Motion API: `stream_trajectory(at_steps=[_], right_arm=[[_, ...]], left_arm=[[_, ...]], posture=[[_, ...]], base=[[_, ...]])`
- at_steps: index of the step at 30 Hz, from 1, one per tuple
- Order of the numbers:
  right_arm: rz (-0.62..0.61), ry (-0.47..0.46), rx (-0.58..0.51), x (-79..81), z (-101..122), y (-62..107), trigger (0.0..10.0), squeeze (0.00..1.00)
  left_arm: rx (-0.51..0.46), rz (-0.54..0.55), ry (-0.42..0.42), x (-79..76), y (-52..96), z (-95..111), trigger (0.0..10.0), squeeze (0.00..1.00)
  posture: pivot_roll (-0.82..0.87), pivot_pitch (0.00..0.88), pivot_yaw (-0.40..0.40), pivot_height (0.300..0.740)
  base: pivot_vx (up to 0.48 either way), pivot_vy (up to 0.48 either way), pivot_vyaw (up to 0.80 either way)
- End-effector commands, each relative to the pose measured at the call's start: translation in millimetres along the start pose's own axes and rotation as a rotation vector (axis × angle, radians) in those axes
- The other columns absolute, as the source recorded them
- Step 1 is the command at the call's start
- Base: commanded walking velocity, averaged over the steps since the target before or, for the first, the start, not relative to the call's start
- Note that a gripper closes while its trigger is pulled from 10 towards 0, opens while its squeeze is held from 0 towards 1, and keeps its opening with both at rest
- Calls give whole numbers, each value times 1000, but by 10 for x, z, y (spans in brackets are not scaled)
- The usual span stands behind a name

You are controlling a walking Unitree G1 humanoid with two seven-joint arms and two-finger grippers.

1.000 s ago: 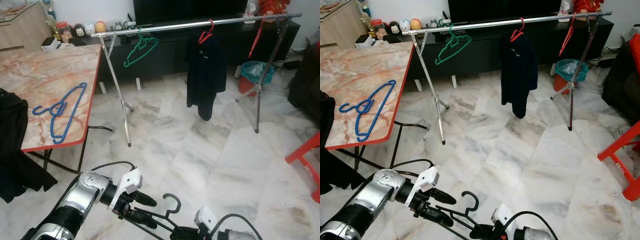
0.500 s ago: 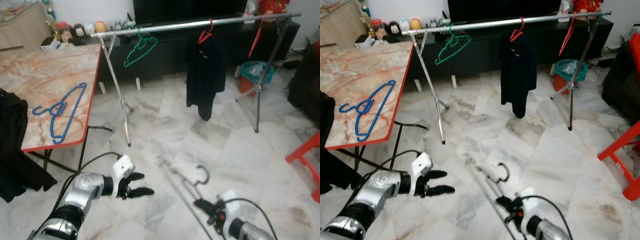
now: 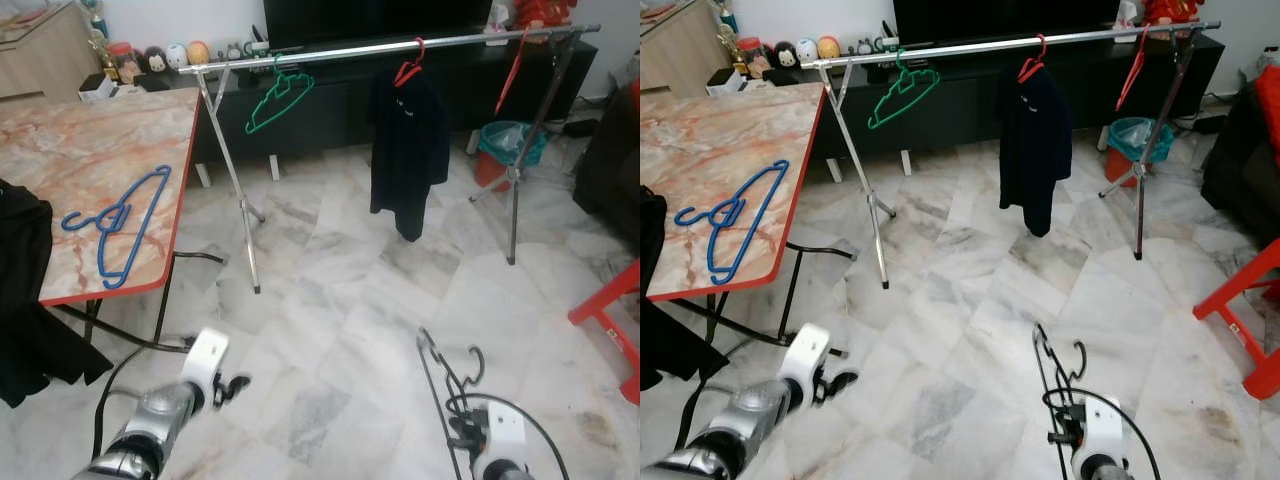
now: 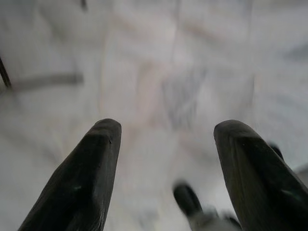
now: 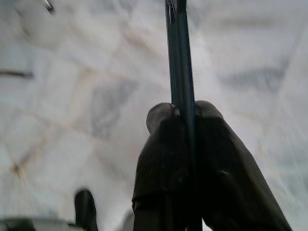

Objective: Hang hanger

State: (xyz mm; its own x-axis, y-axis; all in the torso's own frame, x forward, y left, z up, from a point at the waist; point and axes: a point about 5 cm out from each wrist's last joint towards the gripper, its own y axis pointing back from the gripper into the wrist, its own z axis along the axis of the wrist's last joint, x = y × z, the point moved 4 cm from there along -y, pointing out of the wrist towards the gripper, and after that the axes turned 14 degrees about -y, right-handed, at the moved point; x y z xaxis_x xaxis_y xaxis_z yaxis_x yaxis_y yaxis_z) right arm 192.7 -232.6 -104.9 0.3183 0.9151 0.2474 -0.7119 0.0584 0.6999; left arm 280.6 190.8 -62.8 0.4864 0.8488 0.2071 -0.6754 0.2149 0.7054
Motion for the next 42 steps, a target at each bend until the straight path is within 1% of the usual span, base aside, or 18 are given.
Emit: stream_trajectory(at_steps=[1, 2, 3, 4, 6, 9, 10, 11, 12, 14, 17, 19, 20, 25, 29, 33, 39, 42], right_arm=[[-39, -12, 31, -40, -109, 26, 10000, 0], [-56, -21, 46, -71, -173, 51, 10000, 0], [-79, -33, 57, -110, -235, 79, 10000, 0], [-79, -33, 57, -110, -235, 79, 10000, 0], [-100, -59, 52, -136, -258, 94, 10000, 0], [-102, -32, 54, -141, -260, 97, 10000, 0], [-96, -6, 60, -137, -262, 97, 10000, 0], [-83, 10, 68, -127, -268, 97, 10000, 0], [-82, -2, 67, -130, -270, 99, 10000, 0], [-90, -8, 59, -142, -264, 103, 10000, 0], [-98, -32, 45, -159, -256, 110, 10000, 0], [-99, -28, 47, -165, -257, 112, 10000, 0], [-99, -7, 61, -181, -265, 115, 10000, 0], [-102, 3, 62, -183, -264, 114, 10000, 0], [-85, -6, 48, -93, -260, 88, 10000, 0], [-85, -51, 55, -53, -303, 87, 10000, 0], [-85, -54, 73, -35, -360, 95, 10000, 0], [-92, -74, 72, -24, -373, 96, 10000, 0]], left_arm=[[59, 30, 14, 12, 24, -145, 10000, 0], [93, 51, 29, 5, 44, -247, 10000, 0], [146, 80, 60, -5, 88, -417, 10000, 0], [146, 80, 60, -5, 88, -417, 10000, 0], [189, 91, 100, -46, 128, -564, 10000, 0], [206, 83, 111, -92, 143, -628, 10000, 0], [205, 78, 113, -109, 144, -638, 10000, 0], [190, 50, 144, -177, 141, -647, 10000, 0], [190, 31, 152, -231, 143, -669, 10000, 0], [213, 38, 131, -254, 155, -719, 10000, 0], [253, 40, 157, -318, 179, -817, 10000, 0], [263, 29, 155, -350, 186, -843, 10000, 0], [278, 10, 150, -415, 200, -892, 10000, 0], [303, 7, 153, -463, 236, -982, 10000, 0], [333, -5, 140, -461, 275, -1058, 10000, 0], [332, -4, 132, -440, 276, -1052, 10000, 0], [326, -18, 114, -444, 263, -1026, 10000, 0], [328, -23, 106, -451, 269, -1038, 10000, 0]], posture=[[-24, 23, 69, 740], [-24, 22, 69, 740], [-29, 21, 69, 740], [-29, 21, 69, 740], [-36, 19, 68, 740], [-42, 17, 69, 740], [-47, 9, 70, 740], [-48, 6, 71, 740], [-52, 4, 70, 740], [-52, 4, 70, 740], [-61, 0, 69, 740], [-62, 0, 66, 740], [-66, 0, 61, 740], [-77, 0, 70, 740], [-83, 0, 78, 740], [-89, 0, 84, 740], [-89, 0, 90, 740], [-90, 0, 93, 740]], base=[[0, 0, 0], [0, 0, 0], [0, 0, 0], [0, 0, 0], [0, 0, 0], [0, 0, 0], [0, 0, 0], [0, 0, 0], [0, 0, 0], [0, 0, 0], [0, 0, 0], [0, 0, 0], [0, 0, 0], [0, 0, 0], [140, 0, 738], [295, 0, 262], [298, 0, 0], [303, 0, 0]])
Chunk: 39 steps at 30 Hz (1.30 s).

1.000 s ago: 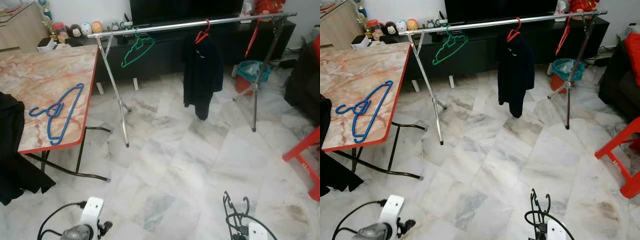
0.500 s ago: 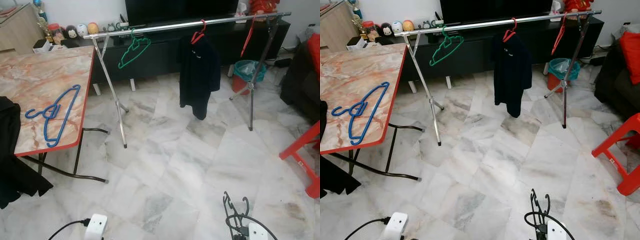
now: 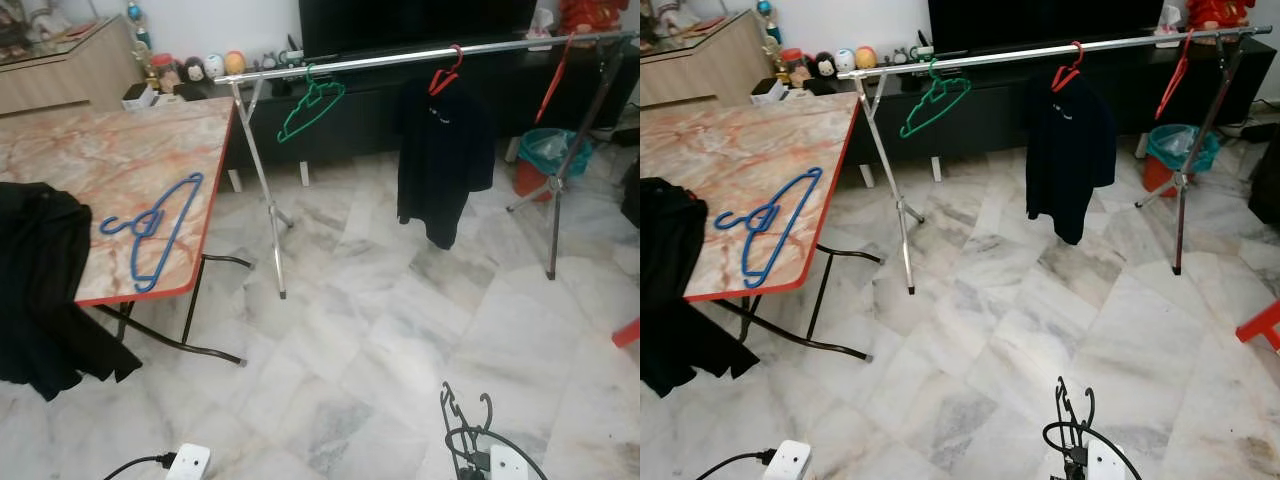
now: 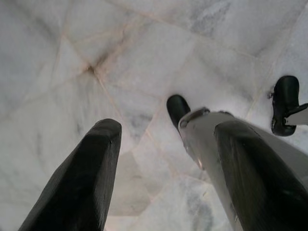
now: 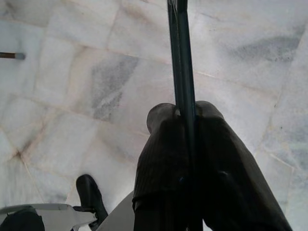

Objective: Hang hanger

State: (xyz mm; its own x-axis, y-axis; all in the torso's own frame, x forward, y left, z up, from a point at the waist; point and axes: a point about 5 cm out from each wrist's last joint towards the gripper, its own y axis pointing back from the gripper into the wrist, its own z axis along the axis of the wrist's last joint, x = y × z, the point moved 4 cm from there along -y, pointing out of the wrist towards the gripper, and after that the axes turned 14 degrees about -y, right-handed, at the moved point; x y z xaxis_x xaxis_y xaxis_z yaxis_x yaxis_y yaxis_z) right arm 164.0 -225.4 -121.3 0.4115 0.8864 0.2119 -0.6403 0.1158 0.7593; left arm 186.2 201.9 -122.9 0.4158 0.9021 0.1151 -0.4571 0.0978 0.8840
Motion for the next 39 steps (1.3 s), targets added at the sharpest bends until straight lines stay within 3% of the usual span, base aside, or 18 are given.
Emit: stream_trajectory(at_steps=[1, 22, 28, 39], right_arm=[[0, -26, 13, 41, -60, 3, 10000, 0], [3, -16, 10, 70, -17, -19, 10000, 0], [25, -35, -14, 159, 40, -45, 10000, 0], [0, -71, -24, 120, 61, -47, 10000, 0]], left_arm=[[24, 6, -23, 43, 17, -60, 10000, 0], [14, 12, 16, 28, 11, -47, 10000, 0], [22, 21, 32, 41, 17, -79, 10000, 0], [21, 17, 35, 30, 13, -69, 10000, 0]], posture=[[-90, 0, 93, 740], [-85, 0, 81, 740], [-83, 0, 83, 740], [-85, 0, 87, 740]], base=[[304, 0, 0], [307, 0, 0], [308, 0, 800], [311, 0, 0]])
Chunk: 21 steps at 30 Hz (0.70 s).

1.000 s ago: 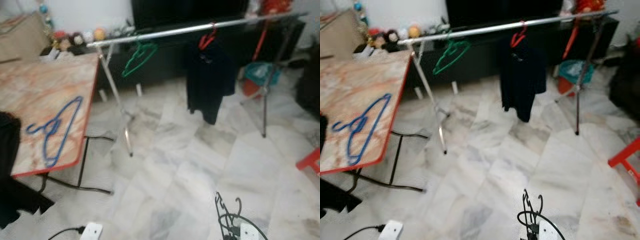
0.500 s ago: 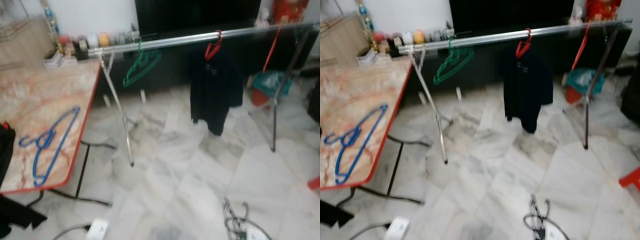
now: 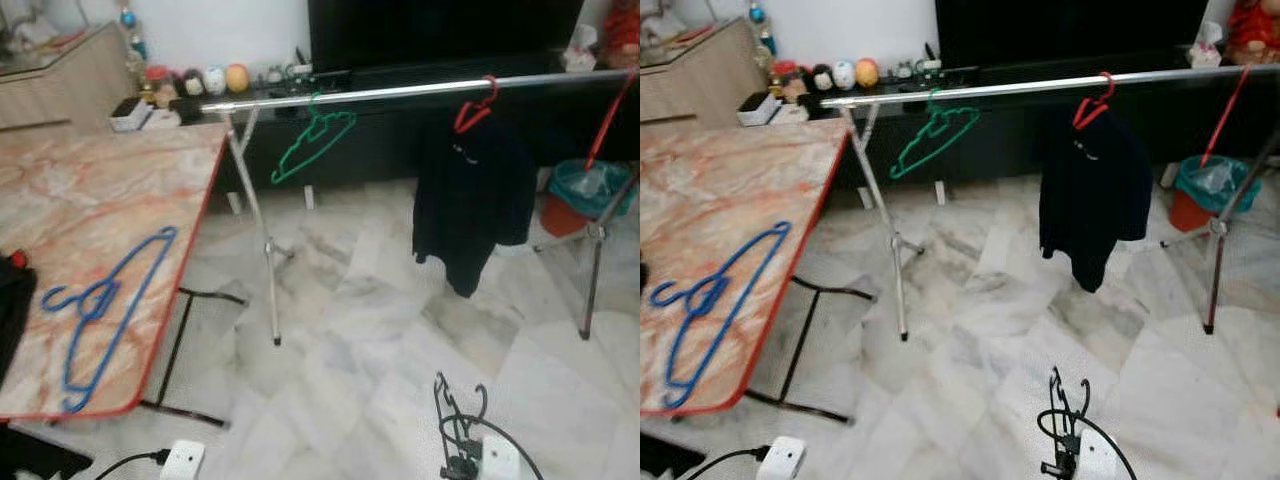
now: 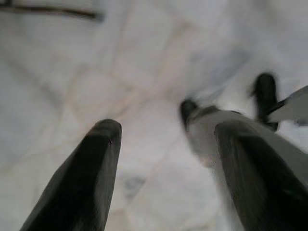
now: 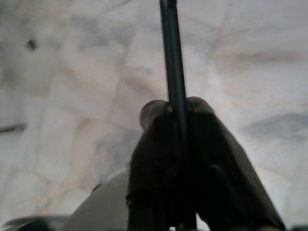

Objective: Hang hanger

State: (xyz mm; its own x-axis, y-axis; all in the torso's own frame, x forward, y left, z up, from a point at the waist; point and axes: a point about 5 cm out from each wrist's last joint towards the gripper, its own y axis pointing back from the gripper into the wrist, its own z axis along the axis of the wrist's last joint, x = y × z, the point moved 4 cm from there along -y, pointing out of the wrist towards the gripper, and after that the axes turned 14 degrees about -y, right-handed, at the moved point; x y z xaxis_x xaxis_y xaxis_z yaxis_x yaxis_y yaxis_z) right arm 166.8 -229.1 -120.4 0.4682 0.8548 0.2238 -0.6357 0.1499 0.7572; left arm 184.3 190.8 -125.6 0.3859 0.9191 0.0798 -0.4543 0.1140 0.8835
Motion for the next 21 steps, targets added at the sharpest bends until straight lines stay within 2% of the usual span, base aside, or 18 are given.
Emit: stream_trajectory(at_steps=[1, 21], right_arm=[[29, -15, -9, 138, 12, -28, 10000, 0], [27, -30, -9, 154, 15, -33, 10000, 0]], left_arm=[[23, 33, -11, 145, 41, -79, 10000, 0], [21, 28, -9, 151, 44, -79, 10000, 0]], posture=[[-85, 0, 88, 740], [-91, 0, 77, 740]], base=[[307, 0, 0], [311, 0, 0]])
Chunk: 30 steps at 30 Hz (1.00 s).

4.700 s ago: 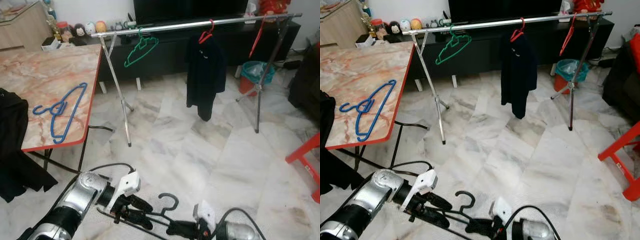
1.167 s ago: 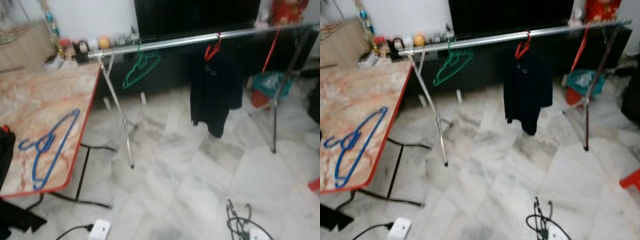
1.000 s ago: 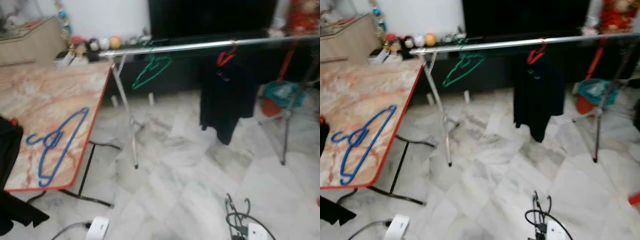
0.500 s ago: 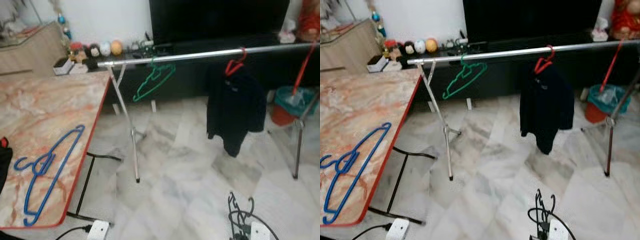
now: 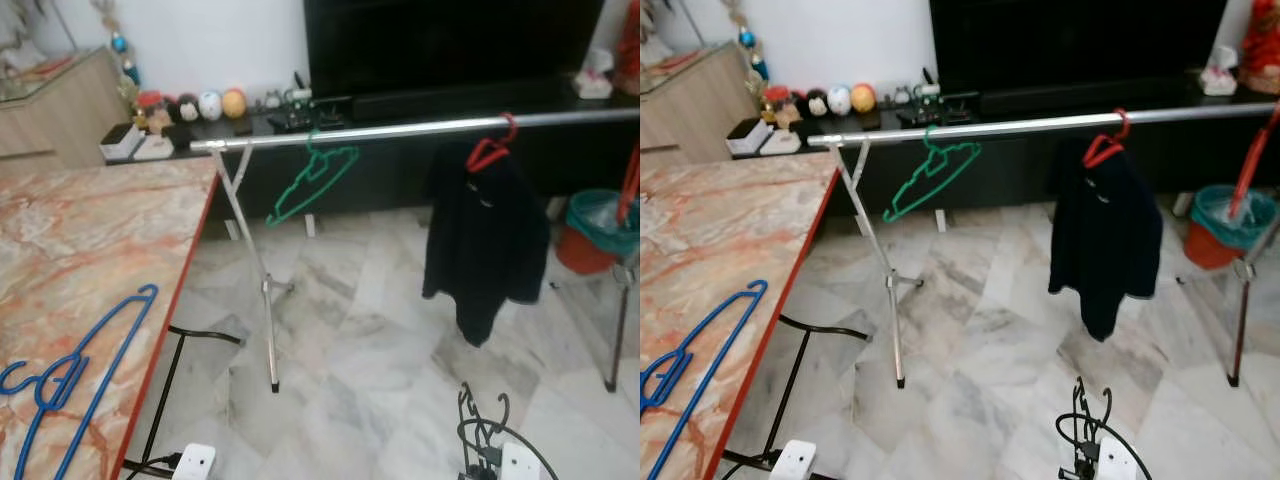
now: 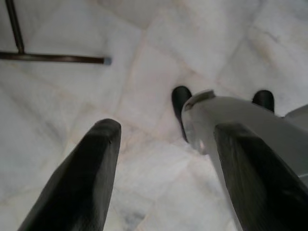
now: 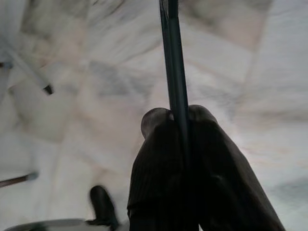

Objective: Hang hanger

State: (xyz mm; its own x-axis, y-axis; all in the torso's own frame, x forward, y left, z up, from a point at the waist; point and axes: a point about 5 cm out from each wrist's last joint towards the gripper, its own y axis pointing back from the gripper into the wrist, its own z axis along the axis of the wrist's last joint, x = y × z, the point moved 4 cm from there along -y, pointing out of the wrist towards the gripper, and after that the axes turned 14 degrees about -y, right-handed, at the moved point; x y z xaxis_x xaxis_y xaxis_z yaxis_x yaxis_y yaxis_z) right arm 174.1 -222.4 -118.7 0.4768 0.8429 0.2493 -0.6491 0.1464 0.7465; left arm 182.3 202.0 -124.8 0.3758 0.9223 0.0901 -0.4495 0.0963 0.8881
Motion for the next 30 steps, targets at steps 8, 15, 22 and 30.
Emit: stream_trajectory(at_steps=[8, 15, 22, 30], right_arm=[[13, 13, 5, 7, 23, -9, 10000, 0], [28, 70, 15, -34, 78, -14, 10000, 0], [49, 101, 22, 28, 80, -29, 10000, 0], [45, 114, 52, 48, -16, -17, 10000, 0]], left_arm=[[1, 9, 3, 12, 3, -13, 10000, 0], [-6, 20, 58, -21, -5, -18, 10000, 0], [-4, 17, 57, -46, -16, 8, 10000, 0], [-6, 16, 43, -36, -18, 34, 10000, 0]], posture=[[-101, 0, 40, 740], [-91, 0, 8, 740], [-86, 0, 11, 740], [-84, 0, 23, 740]], base=[[310, 0, 0], [310, 0, 0], [309, 0, 0], [309, 0, 0]])
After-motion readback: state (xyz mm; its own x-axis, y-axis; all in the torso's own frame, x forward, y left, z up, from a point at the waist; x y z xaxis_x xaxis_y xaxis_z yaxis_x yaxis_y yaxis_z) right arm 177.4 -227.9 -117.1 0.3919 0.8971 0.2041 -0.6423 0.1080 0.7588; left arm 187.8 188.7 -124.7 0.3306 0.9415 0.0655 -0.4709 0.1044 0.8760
